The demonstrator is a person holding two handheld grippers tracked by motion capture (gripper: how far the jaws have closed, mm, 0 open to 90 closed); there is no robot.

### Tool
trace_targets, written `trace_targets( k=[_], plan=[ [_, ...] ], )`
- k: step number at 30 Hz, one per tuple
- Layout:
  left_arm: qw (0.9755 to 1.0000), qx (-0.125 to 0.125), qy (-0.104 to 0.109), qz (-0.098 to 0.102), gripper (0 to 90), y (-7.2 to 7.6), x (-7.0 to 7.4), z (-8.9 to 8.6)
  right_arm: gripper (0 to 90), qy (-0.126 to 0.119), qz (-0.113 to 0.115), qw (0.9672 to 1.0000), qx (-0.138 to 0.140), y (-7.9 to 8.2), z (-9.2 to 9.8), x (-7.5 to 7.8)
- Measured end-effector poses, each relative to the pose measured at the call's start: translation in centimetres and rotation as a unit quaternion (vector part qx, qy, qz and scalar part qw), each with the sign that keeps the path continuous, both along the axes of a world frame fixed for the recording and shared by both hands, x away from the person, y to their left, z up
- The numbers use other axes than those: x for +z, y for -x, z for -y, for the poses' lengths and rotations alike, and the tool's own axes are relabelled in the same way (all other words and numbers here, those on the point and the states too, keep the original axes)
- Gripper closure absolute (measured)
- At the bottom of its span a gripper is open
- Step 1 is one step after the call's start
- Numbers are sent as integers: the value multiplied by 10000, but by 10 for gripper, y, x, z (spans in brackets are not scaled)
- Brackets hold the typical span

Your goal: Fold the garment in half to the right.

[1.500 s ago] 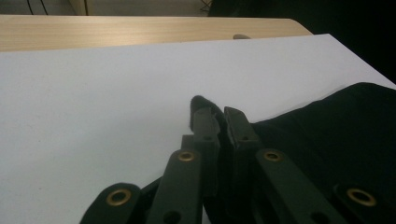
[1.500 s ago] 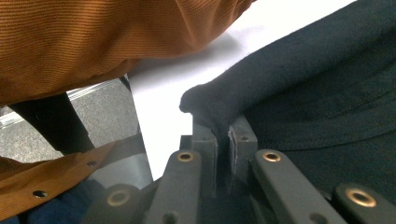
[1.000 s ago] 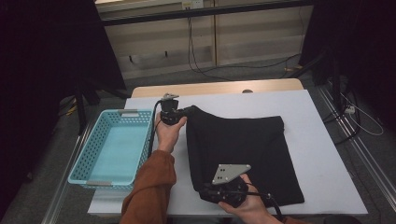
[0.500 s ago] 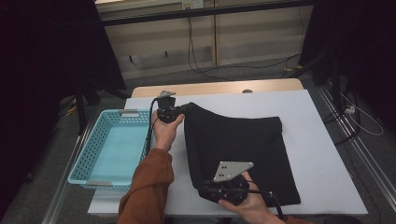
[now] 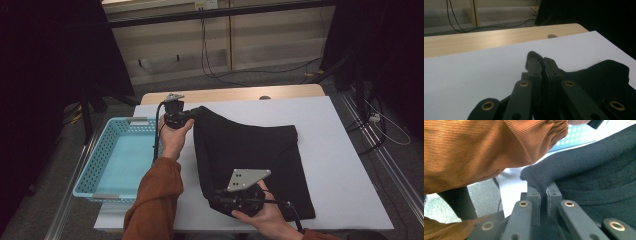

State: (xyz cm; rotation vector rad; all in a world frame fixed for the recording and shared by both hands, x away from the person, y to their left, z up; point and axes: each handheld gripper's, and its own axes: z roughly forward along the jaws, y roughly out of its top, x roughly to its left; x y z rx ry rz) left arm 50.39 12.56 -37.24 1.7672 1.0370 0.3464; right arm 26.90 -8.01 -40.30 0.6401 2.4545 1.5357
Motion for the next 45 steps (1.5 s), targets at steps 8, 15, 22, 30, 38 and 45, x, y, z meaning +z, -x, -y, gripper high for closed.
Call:
trace_targets(
  k=[8,15,22,30,38,45],
  plan=[
    [10000,56,29,40,851,0,7,-7,852,-71,82,9999,49,0,-7,7],
    [9999,102,-49,72,851,0,16,-12,853,-87,153,9998,119,-3,-13,14],
    [9998,174,-4,136,851,-1,26,-20,853,-103,195,9995,208,-7,-21,20],
    [9997,218,-44,140,851,-2,29,-27,853,-164,209,9994,238,-9,-28,24],
    [9995,252,-69,174,852,-2,35,-31,853,-221,254,9991,264,-10,-34,28],
    [9993,325,-64,184,851,-1,39,-38,853,-306,280,9987,301,-11,-40,31]
  ],
)
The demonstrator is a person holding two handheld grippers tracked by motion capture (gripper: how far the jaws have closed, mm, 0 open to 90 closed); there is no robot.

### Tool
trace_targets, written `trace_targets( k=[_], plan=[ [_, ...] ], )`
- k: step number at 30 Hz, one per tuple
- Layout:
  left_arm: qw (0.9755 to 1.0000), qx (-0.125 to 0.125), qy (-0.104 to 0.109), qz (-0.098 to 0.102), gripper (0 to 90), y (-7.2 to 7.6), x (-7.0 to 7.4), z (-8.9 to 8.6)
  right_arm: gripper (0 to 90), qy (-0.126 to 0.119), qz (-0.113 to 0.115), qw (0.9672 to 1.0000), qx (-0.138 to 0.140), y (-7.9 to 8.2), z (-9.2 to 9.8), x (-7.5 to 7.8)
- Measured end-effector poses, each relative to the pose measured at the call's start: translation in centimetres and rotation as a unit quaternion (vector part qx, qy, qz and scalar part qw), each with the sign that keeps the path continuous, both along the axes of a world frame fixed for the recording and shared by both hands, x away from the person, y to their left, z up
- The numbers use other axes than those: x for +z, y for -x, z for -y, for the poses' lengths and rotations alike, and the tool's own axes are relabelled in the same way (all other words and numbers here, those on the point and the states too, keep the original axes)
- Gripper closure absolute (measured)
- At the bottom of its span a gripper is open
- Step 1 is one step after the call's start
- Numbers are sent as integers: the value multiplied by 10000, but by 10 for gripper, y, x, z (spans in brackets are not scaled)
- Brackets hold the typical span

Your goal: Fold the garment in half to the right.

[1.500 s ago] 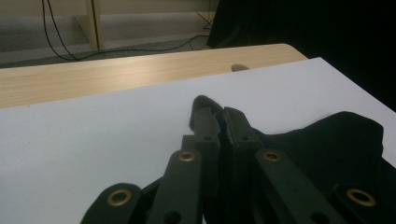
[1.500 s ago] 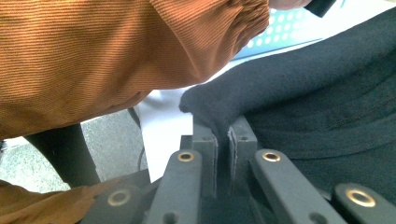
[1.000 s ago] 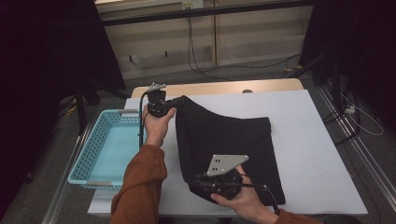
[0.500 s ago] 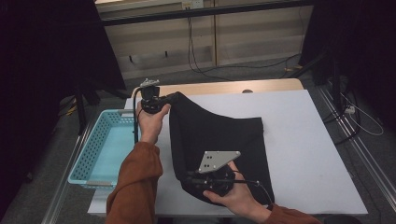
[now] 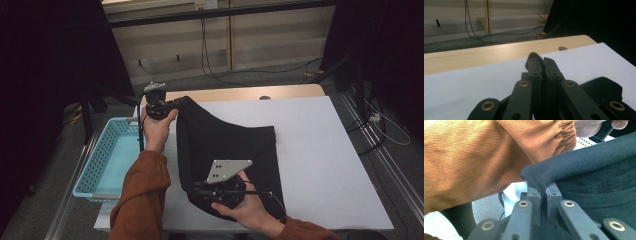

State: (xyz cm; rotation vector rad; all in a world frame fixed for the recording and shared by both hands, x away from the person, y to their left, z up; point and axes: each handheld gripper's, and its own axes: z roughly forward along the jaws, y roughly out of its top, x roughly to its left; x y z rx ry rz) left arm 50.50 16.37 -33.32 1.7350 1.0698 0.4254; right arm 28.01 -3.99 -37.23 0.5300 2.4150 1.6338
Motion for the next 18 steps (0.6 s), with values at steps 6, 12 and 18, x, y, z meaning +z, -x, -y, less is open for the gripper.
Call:
trace_targets(
  k=[6,12,18],
  plan=[
    [10000,32,-4,16,852,0,2,-5,853,-38,17,10000,55,-1,-8,3],
    [9999,95,8,42,852,0,8,-12,853,-59,74,9999,108,-2,-17,9],
    [9999,95,-13,58,851,0,8,-10,853,-65,77,9999,123,-3,-18,10]
  ],
)
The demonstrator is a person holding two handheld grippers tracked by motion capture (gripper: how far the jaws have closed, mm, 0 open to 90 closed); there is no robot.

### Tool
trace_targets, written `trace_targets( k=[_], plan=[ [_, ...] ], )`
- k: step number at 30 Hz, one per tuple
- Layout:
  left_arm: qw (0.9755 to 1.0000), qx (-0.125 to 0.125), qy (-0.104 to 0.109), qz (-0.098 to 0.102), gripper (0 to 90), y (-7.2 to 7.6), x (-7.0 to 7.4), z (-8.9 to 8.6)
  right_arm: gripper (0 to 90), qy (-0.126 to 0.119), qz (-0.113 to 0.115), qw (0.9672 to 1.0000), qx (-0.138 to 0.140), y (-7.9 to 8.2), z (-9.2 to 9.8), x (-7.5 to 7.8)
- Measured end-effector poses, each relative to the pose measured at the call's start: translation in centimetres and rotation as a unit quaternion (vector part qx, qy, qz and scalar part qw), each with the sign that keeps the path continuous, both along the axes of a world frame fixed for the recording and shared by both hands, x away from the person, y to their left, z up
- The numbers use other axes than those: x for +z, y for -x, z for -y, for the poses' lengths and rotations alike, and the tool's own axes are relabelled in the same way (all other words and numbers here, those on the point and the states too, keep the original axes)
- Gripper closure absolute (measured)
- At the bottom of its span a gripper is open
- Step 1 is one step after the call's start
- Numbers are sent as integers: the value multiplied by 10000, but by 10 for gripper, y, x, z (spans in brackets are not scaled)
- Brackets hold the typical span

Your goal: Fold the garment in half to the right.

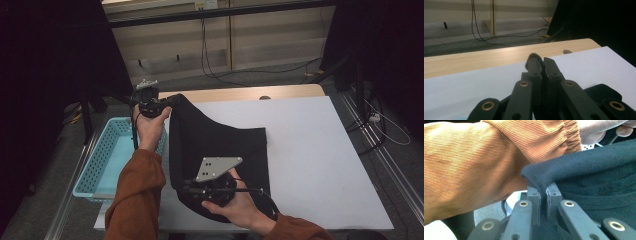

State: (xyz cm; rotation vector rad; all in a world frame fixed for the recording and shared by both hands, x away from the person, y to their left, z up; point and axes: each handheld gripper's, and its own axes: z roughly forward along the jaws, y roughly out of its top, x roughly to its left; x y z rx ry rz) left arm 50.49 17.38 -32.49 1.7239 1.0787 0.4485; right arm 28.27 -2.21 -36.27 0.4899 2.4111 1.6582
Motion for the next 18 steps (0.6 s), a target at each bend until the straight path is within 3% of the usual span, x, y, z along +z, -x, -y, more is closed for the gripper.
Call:
trace_targets(
  k=[18],
  plan=[
    [9996,-252,-119,-75,851,-2,-15,42,853,104,-156,9997,-176,6,22,-17]
  ],
)
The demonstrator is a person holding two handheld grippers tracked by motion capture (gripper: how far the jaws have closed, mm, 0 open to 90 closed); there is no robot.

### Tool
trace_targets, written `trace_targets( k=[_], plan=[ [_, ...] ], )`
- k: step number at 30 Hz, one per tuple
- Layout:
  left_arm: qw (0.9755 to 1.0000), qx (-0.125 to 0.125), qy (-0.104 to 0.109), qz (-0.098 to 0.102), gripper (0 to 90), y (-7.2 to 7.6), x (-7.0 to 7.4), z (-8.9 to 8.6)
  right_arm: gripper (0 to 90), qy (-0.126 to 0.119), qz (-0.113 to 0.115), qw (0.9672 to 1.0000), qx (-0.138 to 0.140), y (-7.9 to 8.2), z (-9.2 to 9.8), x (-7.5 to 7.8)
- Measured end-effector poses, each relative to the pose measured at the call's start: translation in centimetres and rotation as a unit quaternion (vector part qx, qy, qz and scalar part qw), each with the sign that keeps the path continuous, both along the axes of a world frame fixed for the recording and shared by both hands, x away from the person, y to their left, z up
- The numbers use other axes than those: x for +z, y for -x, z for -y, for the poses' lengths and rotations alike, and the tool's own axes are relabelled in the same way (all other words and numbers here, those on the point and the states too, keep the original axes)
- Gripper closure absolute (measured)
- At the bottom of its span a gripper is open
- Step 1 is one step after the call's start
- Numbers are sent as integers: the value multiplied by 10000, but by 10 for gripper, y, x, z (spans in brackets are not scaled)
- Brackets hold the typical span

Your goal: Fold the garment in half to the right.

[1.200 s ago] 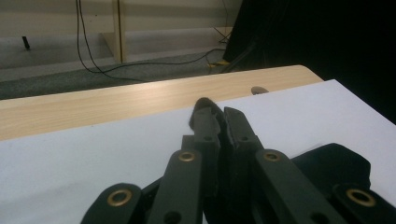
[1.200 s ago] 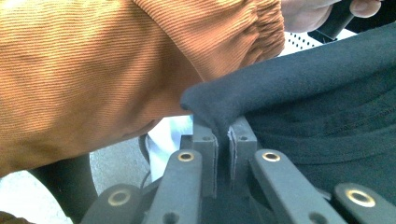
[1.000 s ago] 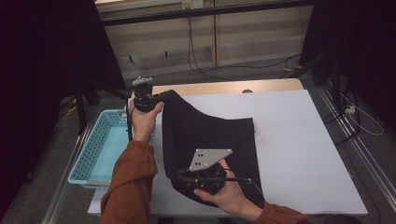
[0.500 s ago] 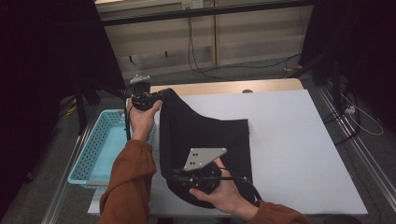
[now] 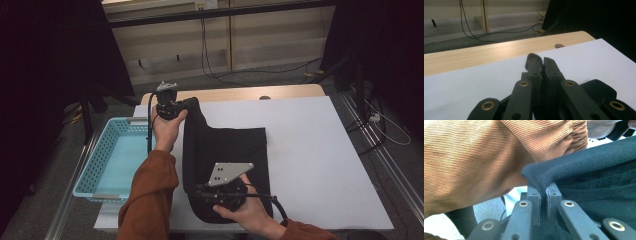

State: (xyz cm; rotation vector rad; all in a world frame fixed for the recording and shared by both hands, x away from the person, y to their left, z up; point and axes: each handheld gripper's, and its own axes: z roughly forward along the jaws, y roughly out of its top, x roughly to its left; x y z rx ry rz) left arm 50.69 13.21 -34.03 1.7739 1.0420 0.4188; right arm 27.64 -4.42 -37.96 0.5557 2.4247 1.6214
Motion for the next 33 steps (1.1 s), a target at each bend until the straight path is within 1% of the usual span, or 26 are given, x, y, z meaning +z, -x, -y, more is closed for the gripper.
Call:
trace_targets(
  k=[14,17,19,20,26,27,31,33],
  plan=[
    [9997,-222,0,-95,851,-2,-13,25,852,53,-89,9998,-153,7,13,-7],
    [9995,-283,9,-108,851,-1,-15,30,852,80,-102,9998,-182,9,16,-11],
    [9994,-325,-23,-135,851,-2,-18,33,852,102,-83,9997,-222,10,19,-14],
    [9994,-317,-1,-147,851,-2,-19,35,852,120,-89,9996,-238,11,21,-15],
    [9990,-398,-37,-174,850,-2,-26,46,852,199,-151,9993,-290,14,27,-23],
    [9989,-425,-43,-180,850,-2,-28,49,852,199,-182,9992,-310,14,28,-24],
    [9985,-502,-39,-212,850,-2,-31,56,852,235,-184,9990,-338,18,33,-26],
    [9984,-527,-1,-225,850,-1,-32,60,852,247,-201,9988,-364,19,35,-27]
  ],
)
